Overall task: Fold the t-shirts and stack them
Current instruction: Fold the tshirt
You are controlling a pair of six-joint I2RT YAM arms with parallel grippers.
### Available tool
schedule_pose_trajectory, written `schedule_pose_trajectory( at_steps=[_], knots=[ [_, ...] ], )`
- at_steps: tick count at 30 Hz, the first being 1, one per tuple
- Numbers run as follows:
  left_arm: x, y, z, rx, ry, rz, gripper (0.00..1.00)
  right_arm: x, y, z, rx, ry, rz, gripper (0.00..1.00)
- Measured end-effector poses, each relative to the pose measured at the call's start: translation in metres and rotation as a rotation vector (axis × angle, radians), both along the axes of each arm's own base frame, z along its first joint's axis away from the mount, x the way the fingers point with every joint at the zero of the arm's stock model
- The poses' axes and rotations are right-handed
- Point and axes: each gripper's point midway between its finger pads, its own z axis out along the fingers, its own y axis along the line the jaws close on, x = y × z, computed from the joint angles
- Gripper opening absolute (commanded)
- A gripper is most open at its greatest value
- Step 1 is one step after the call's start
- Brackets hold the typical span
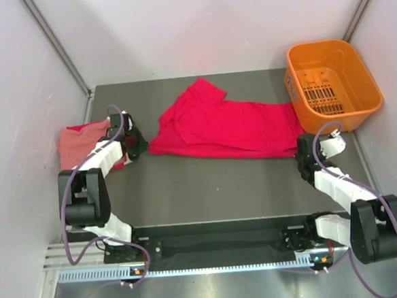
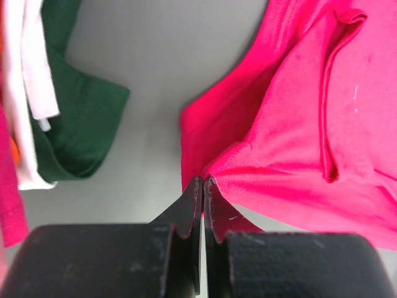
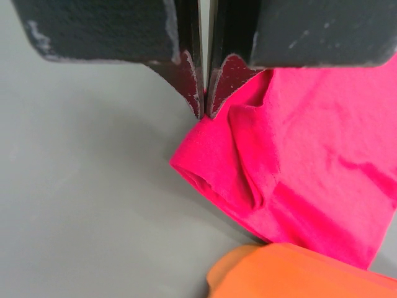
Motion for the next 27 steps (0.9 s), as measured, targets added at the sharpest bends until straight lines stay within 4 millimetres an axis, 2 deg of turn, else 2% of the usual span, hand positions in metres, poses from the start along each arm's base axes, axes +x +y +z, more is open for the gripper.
schedule_pose_trajectory(
  at_steps=[7, 11, 13, 14, 15, 17, 18, 25, 26, 27],
  knots=[
    [-0.004, -0.002, -0.001, -0.016, 0.003, 0.001, 0.00, -0.016, 0.000, -0.003, -0.001, 0.080, 0.008, 0.00],
    [-0.009, -0.003, -0.008, -0.025, 0.017, 0.006, 0.00, -0.026, 0.002, -0.011, 0.011, 0.129, 0.016, 0.00],
    [-0.014, -0.003, -0.014, -0.022, 0.034, 0.010, 0.00, -0.030, 0.003, -0.013, 0.016, 0.143, 0.016, 0.07],
    [-0.016, -0.002, -0.016, -0.020, 0.038, 0.012, 0.00, -0.031, 0.003, -0.013, 0.019, 0.146, 0.014, 0.17],
    [-0.016, -0.002, -0.017, -0.018, 0.041, 0.014, 0.00, -0.032, 0.003, -0.013, 0.020, 0.146, 0.012, 0.35],
    [-0.017, 0.000, -0.018, -0.010, 0.043, 0.021, 0.00, -0.035, 0.001, -0.009, 0.018, 0.142, 0.004, 0.45],
    [-0.018, 0.002, -0.019, -0.004, 0.044, 0.025, 0.00, -0.036, 0.000, -0.008, 0.014, 0.141, 0.004, 0.53],
    [-0.025, 0.012, -0.027, 0.036, 0.058, 0.061, 0.00, -0.044, -0.010, -0.008, -0.003, 0.158, -0.024, 0.59],
    [-0.026, 0.013, -0.028, 0.037, 0.061, 0.067, 0.00, -0.045, -0.012, -0.008, -0.006, 0.163, -0.027, 0.61],
    [-0.027, 0.016, -0.030, 0.038, 0.063, 0.078, 0.00, -0.046, -0.013, -0.008, -0.008, 0.165, -0.027, 0.70]
  ],
)
